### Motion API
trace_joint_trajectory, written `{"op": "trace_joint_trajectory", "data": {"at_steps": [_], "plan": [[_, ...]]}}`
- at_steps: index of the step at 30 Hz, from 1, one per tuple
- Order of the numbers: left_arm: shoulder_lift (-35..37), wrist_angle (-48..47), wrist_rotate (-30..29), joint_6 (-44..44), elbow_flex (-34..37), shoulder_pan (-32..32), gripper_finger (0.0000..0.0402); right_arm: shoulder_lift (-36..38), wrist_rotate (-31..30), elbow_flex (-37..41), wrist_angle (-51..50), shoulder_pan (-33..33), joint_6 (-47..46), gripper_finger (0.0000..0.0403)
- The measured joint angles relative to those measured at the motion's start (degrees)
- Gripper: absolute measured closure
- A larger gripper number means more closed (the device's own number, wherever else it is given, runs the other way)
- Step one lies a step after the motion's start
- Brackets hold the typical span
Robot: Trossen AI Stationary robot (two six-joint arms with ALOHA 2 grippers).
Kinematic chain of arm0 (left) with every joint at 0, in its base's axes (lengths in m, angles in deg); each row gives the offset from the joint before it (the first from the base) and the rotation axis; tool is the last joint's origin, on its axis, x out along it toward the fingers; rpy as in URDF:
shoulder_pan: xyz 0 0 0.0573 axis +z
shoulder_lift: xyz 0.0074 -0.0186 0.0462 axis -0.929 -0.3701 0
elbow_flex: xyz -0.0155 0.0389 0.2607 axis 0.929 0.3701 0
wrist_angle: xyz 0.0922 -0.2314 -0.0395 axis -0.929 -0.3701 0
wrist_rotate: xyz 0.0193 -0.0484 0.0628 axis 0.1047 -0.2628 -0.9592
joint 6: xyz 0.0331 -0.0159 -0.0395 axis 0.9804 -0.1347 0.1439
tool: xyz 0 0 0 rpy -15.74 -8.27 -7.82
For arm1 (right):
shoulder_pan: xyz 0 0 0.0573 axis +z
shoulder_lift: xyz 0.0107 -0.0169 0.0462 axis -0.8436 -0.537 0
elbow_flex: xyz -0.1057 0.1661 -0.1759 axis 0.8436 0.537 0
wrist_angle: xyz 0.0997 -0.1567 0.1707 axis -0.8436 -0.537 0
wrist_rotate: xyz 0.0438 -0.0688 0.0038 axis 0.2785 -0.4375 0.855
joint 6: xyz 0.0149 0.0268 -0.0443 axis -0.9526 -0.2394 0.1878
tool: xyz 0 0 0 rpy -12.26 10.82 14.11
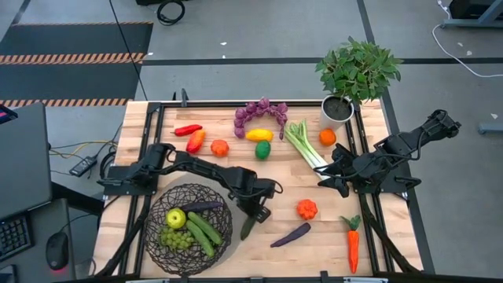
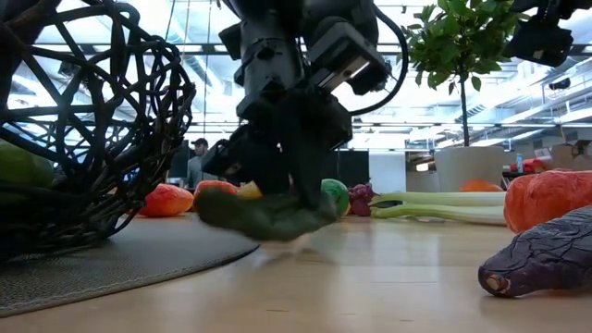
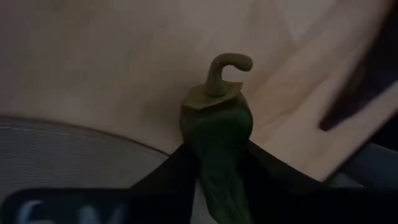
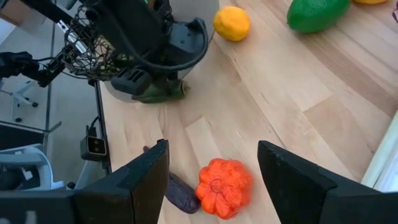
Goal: Build produce basket
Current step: Put the green chili pepper into the black basket
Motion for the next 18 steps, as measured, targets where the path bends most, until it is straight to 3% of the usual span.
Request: {"op": "trace_joint_trajectory", "data": {"at_steps": [4,8,13,18], "plan": [[1.2,0.5,2.2,-1.3,-1.0,1.8,0.0307,0.0,0.0,0.0,0.0,0.0,0.0,0.0154],[2.6,-1.1,2.1,-0.3,-6.7,4.6,0.0307,0.0,-0.1,0.0,-0.2,0.0,0.0,0.0154],[3.2,-11.9,0.9,6.2,-19.7,6.3,0.0307,0.1,0.1,0.0,-0.3,0.0,0.0,0.0154],[3.3,-29.0,-2.9,14.7,-32.6,5.0,0.0307,0.8,0.2,0.0,-0.7,0.0,0.0,0.0154]]}}
